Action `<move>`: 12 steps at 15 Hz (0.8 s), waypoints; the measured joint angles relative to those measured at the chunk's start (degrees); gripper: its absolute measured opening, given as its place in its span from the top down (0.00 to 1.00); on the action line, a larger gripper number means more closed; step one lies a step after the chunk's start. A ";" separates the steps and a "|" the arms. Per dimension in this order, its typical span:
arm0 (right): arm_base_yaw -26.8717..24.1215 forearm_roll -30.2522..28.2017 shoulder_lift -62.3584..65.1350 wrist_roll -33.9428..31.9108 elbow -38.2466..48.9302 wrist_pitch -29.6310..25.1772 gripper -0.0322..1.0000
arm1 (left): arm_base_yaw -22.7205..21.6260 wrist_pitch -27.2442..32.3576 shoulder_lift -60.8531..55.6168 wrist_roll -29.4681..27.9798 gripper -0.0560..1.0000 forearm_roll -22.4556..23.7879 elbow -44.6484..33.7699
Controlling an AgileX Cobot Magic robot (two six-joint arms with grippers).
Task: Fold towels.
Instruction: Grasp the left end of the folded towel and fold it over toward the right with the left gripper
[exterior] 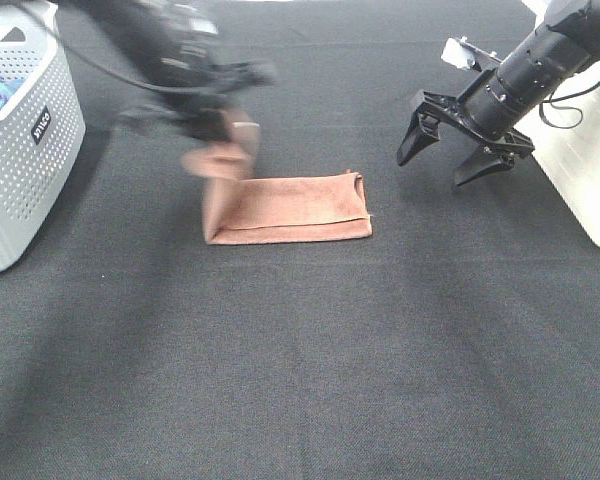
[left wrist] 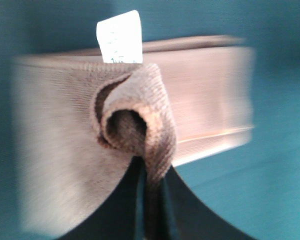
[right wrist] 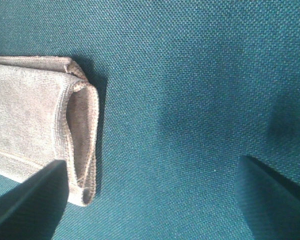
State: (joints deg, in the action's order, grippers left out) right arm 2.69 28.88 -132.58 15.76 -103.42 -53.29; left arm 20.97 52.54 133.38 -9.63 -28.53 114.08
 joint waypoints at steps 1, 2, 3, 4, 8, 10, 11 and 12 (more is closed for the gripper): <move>0.00 0.00 0.00 0.00 0.00 -0.11 0.15 | 1.09 -2.92 1.55 0.00 0.92 -2.41 0.00; 0.00 0.00 0.00 0.00 0.00 -0.11 0.15 | 2.64 -7.22 4.18 0.00 0.92 -5.39 0.06; 0.00 0.00 0.00 0.00 0.00 -0.17 0.15 | 3.38 -9.40 5.50 0.00 0.92 -6.82 0.46; 0.00 0.00 0.00 0.00 0.00 -0.17 0.15 | 3.38 -9.40 5.50 0.00 0.92 -6.82 0.46; 0.00 0.00 0.00 0.00 0.00 -1.03 0.15 | 5.10 -16.33 8.02 -1.55 0.79 -11.40 0.63; 0.00 0.17 0.00 0.00 0.00 -1.55 0.15 | 6.13 -17.82 8.54 -1.78 0.51 -14.95 0.63; 0.00 0.40 0.00 0.00 0.00 -1.60 0.15 | 6.42 -18.11 8.54 -1.38 0.45 -17.30 0.63; 0.00 1.09 0.00 0.00 0.00 -1.66 0.15 | 6.65 -18.85 8.54 0.06 0.42 -19.77 0.63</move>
State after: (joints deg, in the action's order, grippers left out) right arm 2.69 29.97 -132.58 15.76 -103.42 -54.95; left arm 27.62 33.69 141.92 -9.57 -48.30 114.71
